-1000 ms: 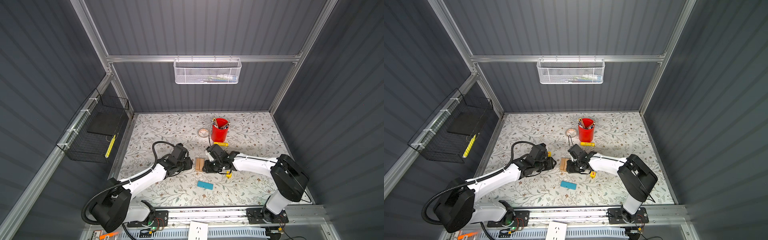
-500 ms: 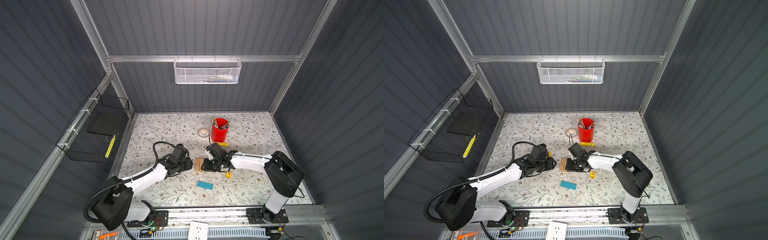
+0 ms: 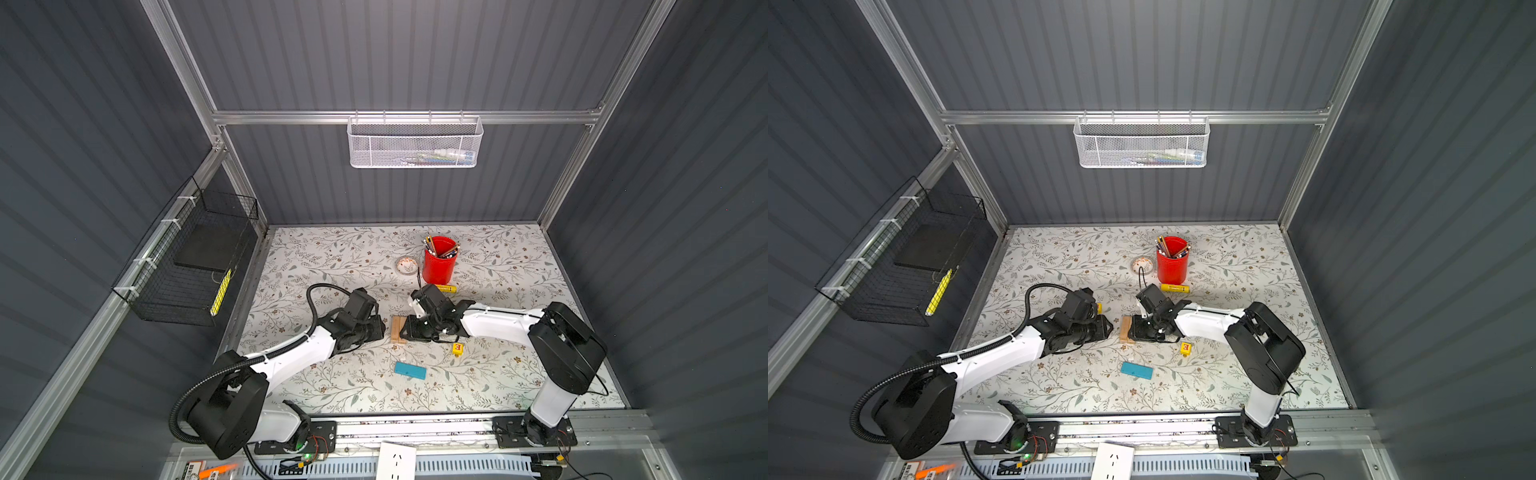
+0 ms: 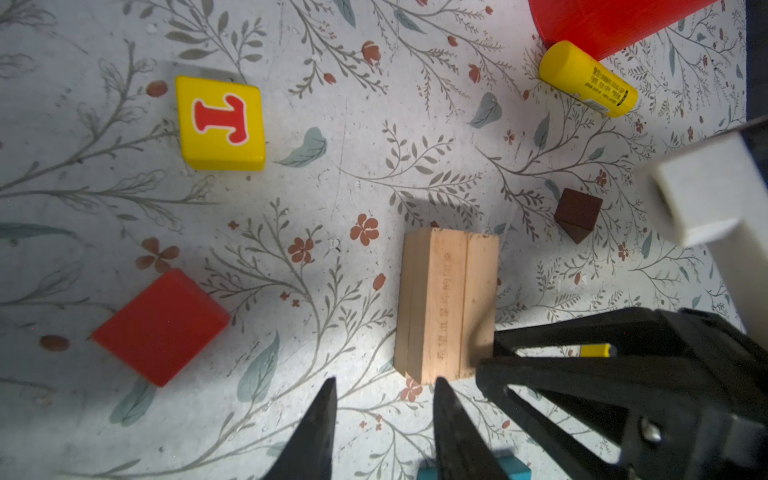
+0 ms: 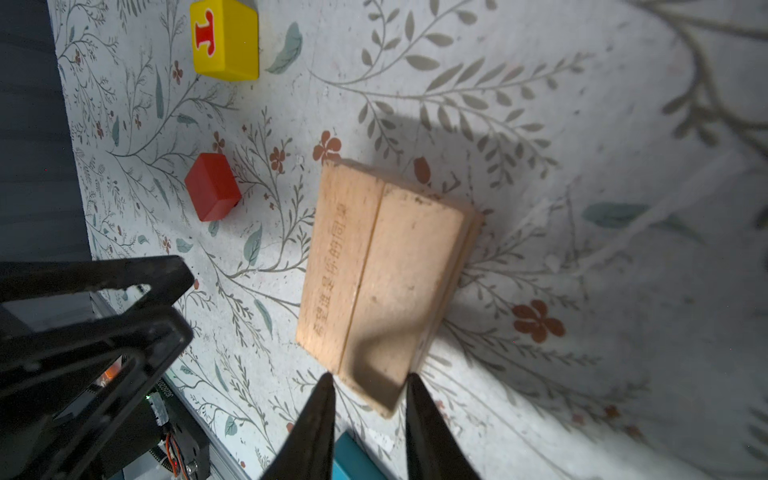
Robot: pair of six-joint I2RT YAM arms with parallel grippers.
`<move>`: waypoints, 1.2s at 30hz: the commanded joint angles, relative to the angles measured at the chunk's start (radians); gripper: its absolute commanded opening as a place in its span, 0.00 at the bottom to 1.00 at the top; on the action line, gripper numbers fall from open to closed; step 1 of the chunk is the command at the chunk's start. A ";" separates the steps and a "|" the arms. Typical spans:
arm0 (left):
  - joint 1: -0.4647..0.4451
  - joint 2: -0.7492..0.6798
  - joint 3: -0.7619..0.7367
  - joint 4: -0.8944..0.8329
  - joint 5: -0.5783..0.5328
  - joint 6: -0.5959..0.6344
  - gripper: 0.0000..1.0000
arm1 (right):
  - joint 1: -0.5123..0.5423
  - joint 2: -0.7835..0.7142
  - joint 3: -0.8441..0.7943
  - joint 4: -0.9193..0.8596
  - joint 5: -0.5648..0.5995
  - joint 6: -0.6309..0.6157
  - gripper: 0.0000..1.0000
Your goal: Build the wood block tower
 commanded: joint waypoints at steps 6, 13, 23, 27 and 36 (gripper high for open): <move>0.005 -0.042 0.004 -0.043 0.010 -0.007 0.41 | 0.022 -0.103 -0.028 -0.108 0.038 -0.040 0.35; 0.000 -0.113 -0.013 -0.114 -0.011 -0.008 0.44 | 0.117 -0.202 -0.041 -0.321 0.184 -0.174 0.44; 0.000 -0.243 -0.029 -0.234 -0.095 -0.008 0.50 | 0.261 -0.187 -0.032 -0.402 0.207 -0.401 0.64; 0.000 -0.276 -0.025 -0.285 -0.141 -0.014 0.52 | 0.293 -0.138 -0.001 -0.424 0.257 -0.441 0.70; 0.000 -0.327 -0.015 -0.342 -0.209 -0.021 0.55 | 0.327 -0.022 0.093 -0.449 0.342 -0.480 0.72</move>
